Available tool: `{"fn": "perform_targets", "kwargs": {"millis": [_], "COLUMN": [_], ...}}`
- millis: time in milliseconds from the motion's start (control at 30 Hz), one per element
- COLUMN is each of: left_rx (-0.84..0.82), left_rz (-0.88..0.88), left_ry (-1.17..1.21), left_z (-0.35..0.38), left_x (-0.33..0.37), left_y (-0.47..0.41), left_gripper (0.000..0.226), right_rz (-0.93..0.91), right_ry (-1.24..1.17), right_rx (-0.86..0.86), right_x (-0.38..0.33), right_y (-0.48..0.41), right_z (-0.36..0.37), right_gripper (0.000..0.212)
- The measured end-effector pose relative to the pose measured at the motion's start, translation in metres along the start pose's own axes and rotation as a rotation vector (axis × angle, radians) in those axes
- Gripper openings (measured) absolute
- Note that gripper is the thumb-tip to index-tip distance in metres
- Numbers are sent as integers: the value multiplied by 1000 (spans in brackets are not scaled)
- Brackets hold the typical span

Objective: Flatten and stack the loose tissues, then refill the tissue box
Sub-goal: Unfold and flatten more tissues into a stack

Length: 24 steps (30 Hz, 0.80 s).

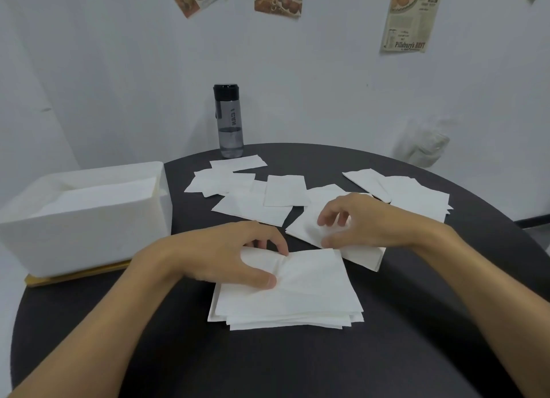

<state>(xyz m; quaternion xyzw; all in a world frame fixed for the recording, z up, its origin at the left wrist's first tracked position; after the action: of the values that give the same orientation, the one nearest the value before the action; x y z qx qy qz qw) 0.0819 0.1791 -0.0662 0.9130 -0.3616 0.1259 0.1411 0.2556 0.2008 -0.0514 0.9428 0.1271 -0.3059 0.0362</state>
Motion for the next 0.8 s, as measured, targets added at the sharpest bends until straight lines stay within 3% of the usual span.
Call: {"fn": "perform_targets", "kwargs": {"millis": [167, 367, 467, 667, 800], "left_rx": [-24, -28, -30, -35, -43], "left_rz": [-16, -9, -9, -4, 10], "left_ry": [0, 6, 13, 16, 20], "left_z": [0, 1, 1, 1, 2], "left_x": [-4, -3, -3, -2, 0], "left_y": [3, 3, 3, 3, 3], "left_gripper": [36, 35, 35, 35, 33], "right_rz": [9, 32, 21, 12, 23], "right_ry": [73, 78, 83, 120, 105], "right_rx": [-43, 19, 55, -38, -24], "right_x": [2, 1, 1, -6, -6], "right_y": [1, 2, 0, 7, 6], "right_z": [8, 0, -4, 3, 3], "right_gripper": [29, 7, 7, 16, 8]}}
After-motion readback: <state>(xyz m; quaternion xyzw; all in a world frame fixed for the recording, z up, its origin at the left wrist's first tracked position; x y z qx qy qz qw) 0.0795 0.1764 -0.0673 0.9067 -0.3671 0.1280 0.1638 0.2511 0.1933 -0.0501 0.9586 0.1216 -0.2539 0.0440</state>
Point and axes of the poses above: each hand's wrist, its own y-axis away from the middle knuckle, its own z-axis out of the palm, x = y × z, the point moved 10 cm from there along -y, towards the middle knuckle, and after that the axes turned 9 degrees about -y, right-handed, at the moved point
